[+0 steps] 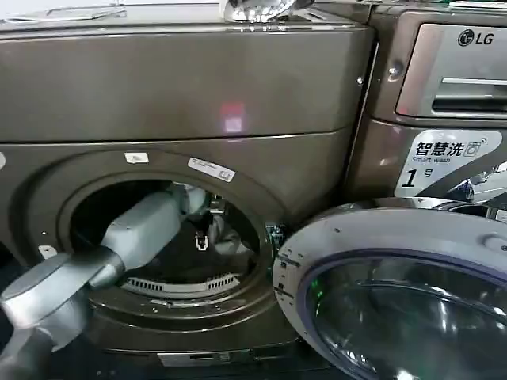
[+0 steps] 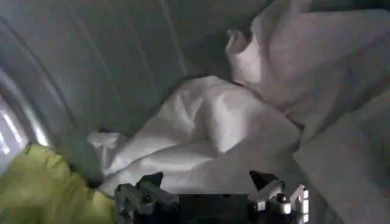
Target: Grasp the clothes from the dryer.
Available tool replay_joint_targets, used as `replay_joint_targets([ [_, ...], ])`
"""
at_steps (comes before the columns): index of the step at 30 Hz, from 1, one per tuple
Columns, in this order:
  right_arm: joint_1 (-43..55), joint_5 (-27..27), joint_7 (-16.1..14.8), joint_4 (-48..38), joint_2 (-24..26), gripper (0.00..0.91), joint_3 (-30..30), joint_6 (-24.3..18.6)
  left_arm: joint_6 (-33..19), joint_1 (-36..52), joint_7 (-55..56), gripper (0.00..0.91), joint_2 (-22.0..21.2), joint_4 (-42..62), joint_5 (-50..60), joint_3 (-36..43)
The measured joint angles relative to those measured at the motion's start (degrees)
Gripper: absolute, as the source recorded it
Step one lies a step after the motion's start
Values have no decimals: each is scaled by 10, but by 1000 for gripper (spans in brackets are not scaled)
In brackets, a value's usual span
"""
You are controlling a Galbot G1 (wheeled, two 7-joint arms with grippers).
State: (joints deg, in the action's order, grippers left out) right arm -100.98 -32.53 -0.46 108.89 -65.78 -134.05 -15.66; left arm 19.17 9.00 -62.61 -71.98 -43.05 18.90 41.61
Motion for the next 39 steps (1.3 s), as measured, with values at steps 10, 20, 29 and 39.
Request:
replay_joint_targets([
  [10, 5, 3, -4, 1, -3, 907, 11, -4, 8, -35, 18, 907, -13, 7, 20, 1],
  [20, 7, 5, -5, 8, -6, 907, 17, -5, 3, -63, 33, 907, -14, 24, 44, -21],
  [29, 6, 5, -5, 14, -6, 907, 17, -4, -4, -79, 41, 819, -12, 26, 55, -39],
  [39, 6, 4, -5, 13, -7, 907, 19, -4, -20, -91, 48, 68, -13, 26, 58, -52],
])
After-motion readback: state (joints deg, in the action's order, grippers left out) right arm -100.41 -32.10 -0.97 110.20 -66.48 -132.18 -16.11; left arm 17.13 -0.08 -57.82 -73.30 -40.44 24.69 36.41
